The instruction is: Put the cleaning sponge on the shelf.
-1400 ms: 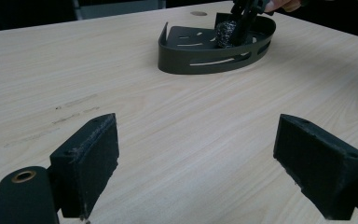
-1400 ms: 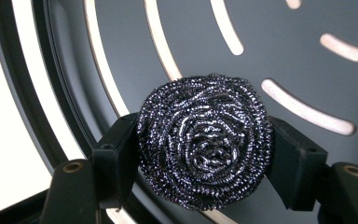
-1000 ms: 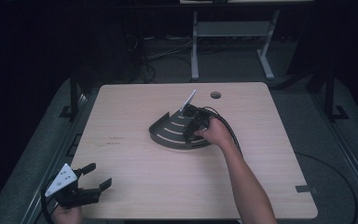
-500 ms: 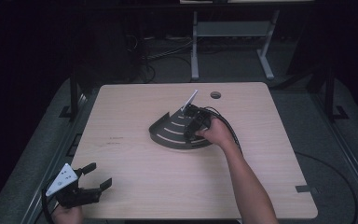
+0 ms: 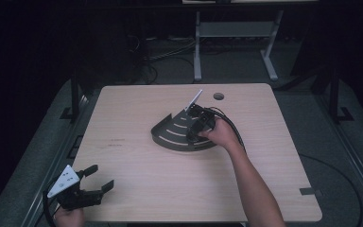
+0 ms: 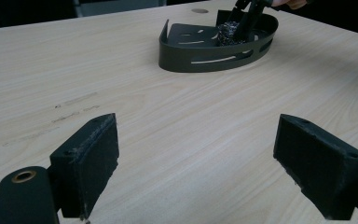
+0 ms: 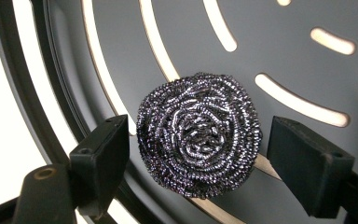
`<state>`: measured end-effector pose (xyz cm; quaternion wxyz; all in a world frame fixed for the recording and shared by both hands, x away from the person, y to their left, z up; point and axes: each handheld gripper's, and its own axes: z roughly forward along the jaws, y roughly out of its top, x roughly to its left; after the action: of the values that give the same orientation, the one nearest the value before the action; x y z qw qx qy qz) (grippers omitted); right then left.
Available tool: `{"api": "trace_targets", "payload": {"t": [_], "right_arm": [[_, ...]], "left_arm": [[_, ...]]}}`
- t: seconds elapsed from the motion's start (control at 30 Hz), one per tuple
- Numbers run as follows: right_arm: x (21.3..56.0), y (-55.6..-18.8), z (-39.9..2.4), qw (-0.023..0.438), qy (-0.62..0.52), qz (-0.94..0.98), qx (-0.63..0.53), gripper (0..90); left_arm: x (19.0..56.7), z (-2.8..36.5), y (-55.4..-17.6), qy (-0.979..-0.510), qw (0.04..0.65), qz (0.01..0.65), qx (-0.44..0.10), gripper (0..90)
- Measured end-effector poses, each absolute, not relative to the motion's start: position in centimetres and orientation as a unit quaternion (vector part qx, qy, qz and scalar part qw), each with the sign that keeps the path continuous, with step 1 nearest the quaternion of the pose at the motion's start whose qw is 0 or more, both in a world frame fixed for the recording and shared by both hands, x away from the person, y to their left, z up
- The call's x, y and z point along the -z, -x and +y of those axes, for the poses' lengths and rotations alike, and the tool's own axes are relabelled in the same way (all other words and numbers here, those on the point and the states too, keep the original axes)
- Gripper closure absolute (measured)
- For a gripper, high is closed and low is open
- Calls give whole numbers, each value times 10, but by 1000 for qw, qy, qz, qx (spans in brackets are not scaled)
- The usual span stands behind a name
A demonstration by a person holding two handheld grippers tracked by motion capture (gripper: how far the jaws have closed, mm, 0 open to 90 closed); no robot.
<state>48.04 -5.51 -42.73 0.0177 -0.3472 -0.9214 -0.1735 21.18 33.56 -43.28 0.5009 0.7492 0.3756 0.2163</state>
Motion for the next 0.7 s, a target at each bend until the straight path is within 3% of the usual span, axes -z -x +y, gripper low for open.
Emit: {"api": "trace_targets", "payload": {"t": [0.7], "right_arm": [[395, -459, -79, 0, 336, -917, 216, 168]], "left_arm": [[434, 334, -211, -754, 496, 374, -215, 133]]}}
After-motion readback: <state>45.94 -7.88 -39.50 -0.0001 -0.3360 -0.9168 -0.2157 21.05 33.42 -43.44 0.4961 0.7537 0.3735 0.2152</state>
